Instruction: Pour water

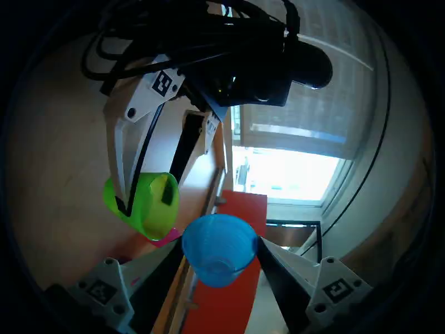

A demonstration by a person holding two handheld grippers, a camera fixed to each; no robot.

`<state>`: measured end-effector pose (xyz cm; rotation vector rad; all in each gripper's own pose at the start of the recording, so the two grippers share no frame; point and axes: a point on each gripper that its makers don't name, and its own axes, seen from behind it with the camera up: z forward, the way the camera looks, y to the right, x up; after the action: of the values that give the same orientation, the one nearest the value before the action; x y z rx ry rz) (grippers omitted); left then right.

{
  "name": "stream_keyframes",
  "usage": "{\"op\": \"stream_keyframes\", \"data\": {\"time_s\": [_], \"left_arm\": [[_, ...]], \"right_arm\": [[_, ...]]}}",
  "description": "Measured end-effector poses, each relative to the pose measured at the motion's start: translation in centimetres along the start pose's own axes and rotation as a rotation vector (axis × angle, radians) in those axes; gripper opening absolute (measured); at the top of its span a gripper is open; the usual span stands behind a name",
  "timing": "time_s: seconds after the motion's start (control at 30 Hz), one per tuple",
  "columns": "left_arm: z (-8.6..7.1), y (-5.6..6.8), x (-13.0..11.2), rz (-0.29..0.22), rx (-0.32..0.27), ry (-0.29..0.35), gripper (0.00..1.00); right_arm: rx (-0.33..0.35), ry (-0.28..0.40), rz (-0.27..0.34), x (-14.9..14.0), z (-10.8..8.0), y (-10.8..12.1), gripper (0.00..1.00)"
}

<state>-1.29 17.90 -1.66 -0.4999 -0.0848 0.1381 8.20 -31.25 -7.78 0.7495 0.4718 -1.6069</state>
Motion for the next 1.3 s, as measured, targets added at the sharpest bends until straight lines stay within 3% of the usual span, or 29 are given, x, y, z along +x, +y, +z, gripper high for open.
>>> {"op": "stream_keyframes", "data": {"time_s": [0.1,0.27,0.6,0.97,1.3], "left_arm": [[0.0,0.0,0.0,0.0,0.0,0.0,0.86],[-0.1,-0.2,0.0,0.002,0.001,-0.004,0.86],[-0.3,-0.3,-0.1,0.014,0.004,-0.013,0.86],[-0.4,-0.2,0.1,0.013,0.003,-0.011,0.86],[-0.5,-0.9,0.0,0.01,0.015,-0.017,0.86]], "right_arm": [[-0.005,0.001,0.027,-0.4,0.1,0.3,0.94],[-0.015,0.003,0.121,-1.3,0.3,0.8,0.94],[-0.035,-0.011,0.433,-4.3,0.7,1.3,0.93],[-0.028,-0.036,0.676,-6.3,0.3,0.0,0.93],[-0.014,-0.054,1.081,-7.8,-0.4,-1.5,0.94]]}}
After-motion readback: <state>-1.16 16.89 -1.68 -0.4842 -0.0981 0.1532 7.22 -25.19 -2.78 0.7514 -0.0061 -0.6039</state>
